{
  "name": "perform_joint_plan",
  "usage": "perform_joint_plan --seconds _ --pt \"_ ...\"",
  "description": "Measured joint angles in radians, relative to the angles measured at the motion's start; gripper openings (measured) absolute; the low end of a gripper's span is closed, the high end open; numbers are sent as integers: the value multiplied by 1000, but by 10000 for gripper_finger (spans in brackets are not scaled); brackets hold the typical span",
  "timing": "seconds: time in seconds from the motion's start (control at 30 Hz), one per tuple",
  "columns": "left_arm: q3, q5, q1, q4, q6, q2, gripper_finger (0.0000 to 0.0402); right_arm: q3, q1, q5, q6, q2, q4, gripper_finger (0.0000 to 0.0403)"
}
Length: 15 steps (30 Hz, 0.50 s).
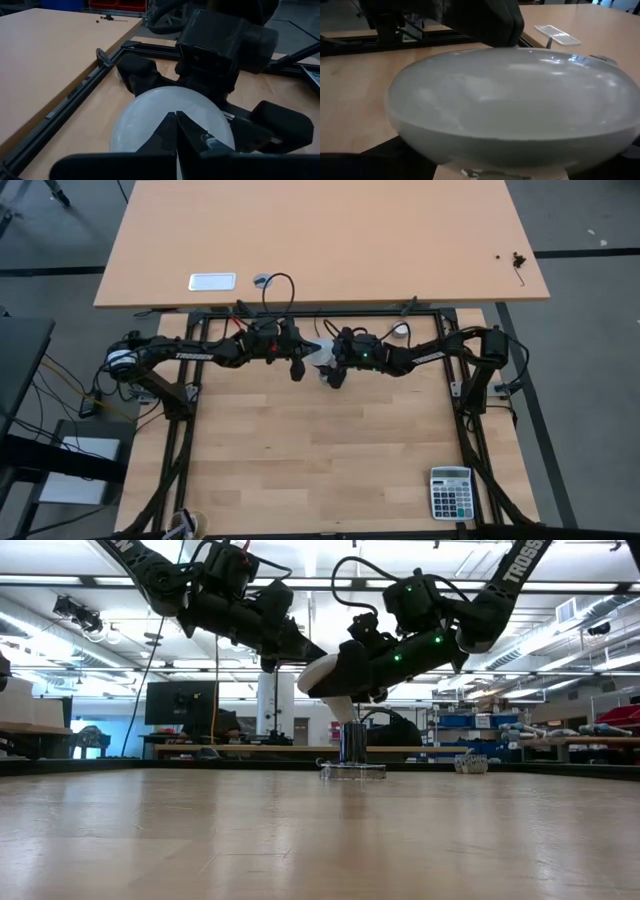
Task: Screw lightbulb
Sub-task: Insert the light into the lamp socket
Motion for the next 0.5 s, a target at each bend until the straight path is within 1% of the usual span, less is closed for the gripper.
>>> perform_joint_plan --seconds 0.13,0.27,0.4,0.5 --pt "7 0 -3 -3 0 0 0 -1 0 -4 13 0 -2 310" --pt "38 5 -4 -15 24 0 0 -1 0 -3 12 0 11 250" --pt "82 4 -4 -67 59 0 0 -1 0 -3 11 0 12 191" --pt "99 4 -4 -75 78 0 0 -1 0 -2 11 0 13 171"
